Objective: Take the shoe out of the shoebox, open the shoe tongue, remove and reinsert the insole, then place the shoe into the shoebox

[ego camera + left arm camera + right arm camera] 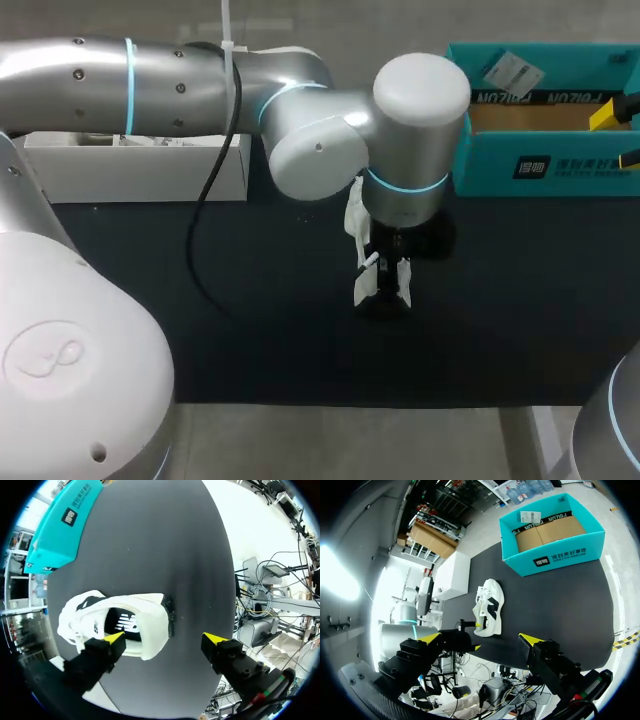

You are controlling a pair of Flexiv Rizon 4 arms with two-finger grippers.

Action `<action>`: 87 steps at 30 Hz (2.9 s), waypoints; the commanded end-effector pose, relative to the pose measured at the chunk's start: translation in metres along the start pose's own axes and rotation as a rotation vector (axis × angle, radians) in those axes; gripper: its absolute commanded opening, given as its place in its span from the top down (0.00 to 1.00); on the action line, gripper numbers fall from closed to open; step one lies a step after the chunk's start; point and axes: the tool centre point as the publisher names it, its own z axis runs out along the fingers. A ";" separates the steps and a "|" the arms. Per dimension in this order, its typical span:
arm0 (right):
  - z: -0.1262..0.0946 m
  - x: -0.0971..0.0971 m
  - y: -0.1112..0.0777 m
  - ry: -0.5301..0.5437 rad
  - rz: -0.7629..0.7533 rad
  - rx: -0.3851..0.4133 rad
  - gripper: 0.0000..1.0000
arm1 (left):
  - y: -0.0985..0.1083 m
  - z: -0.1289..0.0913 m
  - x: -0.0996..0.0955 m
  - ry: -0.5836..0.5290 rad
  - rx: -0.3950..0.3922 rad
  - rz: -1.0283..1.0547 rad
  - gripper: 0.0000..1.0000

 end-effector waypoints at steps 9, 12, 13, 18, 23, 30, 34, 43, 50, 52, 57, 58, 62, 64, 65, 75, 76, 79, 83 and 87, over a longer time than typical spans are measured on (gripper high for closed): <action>0.001 0.000 -0.001 -0.003 0.001 -0.001 0.00 | -0.001 0.041 -0.016 0.063 0.126 0.000 0.00; 0.001 0.000 -0.001 -0.003 0.001 -0.001 0.00 | -0.006 0.043 -0.015 0.068 0.127 0.003 0.00; 0.001 0.000 -0.001 -0.003 0.001 -0.001 0.00 | -0.007 0.043 -0.015 0.071 0.128 0.007 0.00; 0.001 0.000 -0.001 -0.003 0.001 -0.001 0.00 | -0.012 0.043 -0.013 0.085 0.122 0.021 0.00; 0.001 0.000 -0.001 -0.003 0.001 -0.001 0.00 | -0.012 0.048 -0.009 0.112 0.087 0.019 0.65; 0.001 0.000 -0.001 -0.003 0.001 -0.001 0.00 | -0.009 0.054 -0.008 0.145 0.069 -0.010 1.00; 0.001 0.000 -0.001 -0.003 0.001 -0.001 0.00 | -0.009 0.042 -0.003 0.157 0.026 0.003 1.00; 0.001 0.000 -0.001 -0.003 0.001 -0.001 0.00 | 0.000 -0.035 0.004 0.206 0.016 0.080 1.00; 0.001 0.000 -0.001 -0.003 0.001 -0.001 0.00 | 0.009 -0.111 0.001 0.204 0.020 0.191 1.00; 0.001 0.000 -0.001 -0.003 0.001 -0.001 0.00 | 0.013 -0.134 0.001 0.204 0.034 0.225 1.00; 0.001 0.000 -0.001 -0.003 0.001 -0.001 0.00 | 0.027 -0.184 -0.003 0.198 0.089 0.250 1.00; 0.001 0.000 -0.001 -0.003 0.001 -0.001 0.00 | 0.031 -0.192 -0.003 0.187 0.096 0.238 1.00; 0.001 0.000 -0.001 -0.003 0.001 -0.001 0.00 | 0.042 -0.223 -0.005 0.174 0.096 0.219 1.00; 0.001 0.000 -0.001 -0.003 0.001 -0.001 0.00 | 0.045 -0.234 -0.005 0.185 0.094 0.223 1.00; 0.001 0.000 -0.001 -0.003 0.001 -0.001 0.00 | 0.046 -0.238 -0.005 0.195 0.083 0.217 1.00; 0.001 0.000 -0.001 -0.003 0.001 -0.001 0.00 | 0.044 -0.265 -0.004 0.208 -0.027 0.217 1.00; 0.001 0.000 -0.001 -0.003 0.001 -0.001 0.00 | 0.044 -0.265 -0.004 0.208 -0.027 0.217 1.00; 0.001 0.000 -0.001 -0.003 0.001 -0.001 0.00 | 0.044 -0.265 -0.004 0.208 -0.027 0.217 1.00; 0.001 0.000 -0.001 -0.003 0.001 -0.001 0.00 | 0.044 -0.265 -0.004 0.208 -0.027 0.217 1.00; 0.001 0.000 -0.001 -0.003 0.001 -0.001 0.00 | 0.044 -0.265 -0.004 0.208 -0.027 0.217 1.00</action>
